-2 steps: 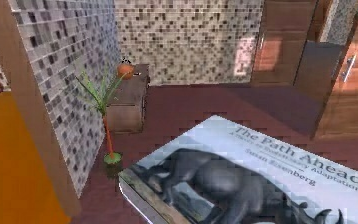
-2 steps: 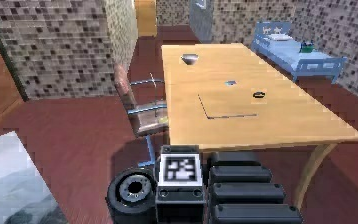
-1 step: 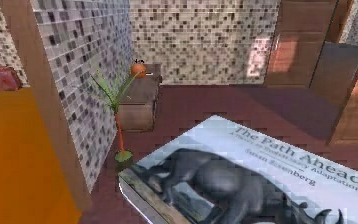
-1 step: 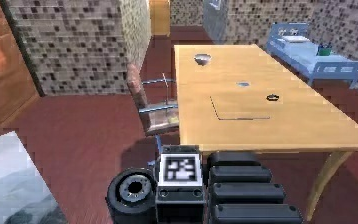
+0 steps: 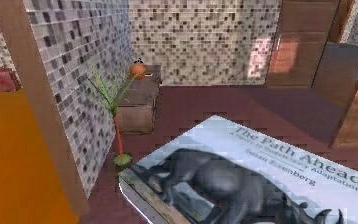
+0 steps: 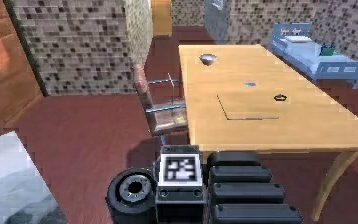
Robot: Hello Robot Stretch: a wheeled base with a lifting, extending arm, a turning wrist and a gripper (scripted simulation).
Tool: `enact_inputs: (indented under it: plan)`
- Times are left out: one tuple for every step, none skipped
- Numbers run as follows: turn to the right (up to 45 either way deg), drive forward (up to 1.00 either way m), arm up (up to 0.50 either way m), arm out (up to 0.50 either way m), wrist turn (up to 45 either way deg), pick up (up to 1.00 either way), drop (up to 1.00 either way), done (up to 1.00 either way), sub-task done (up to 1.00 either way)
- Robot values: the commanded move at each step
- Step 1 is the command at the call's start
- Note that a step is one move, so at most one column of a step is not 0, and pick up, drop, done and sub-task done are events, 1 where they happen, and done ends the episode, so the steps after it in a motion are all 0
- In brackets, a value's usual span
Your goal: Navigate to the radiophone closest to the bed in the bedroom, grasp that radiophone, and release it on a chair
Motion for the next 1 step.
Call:
enact_inputs:
  plan:
    - [45.0, 0.00, 0.00, 0.00, 0.0, 0.00, 0.00, 0.00, 0.00]
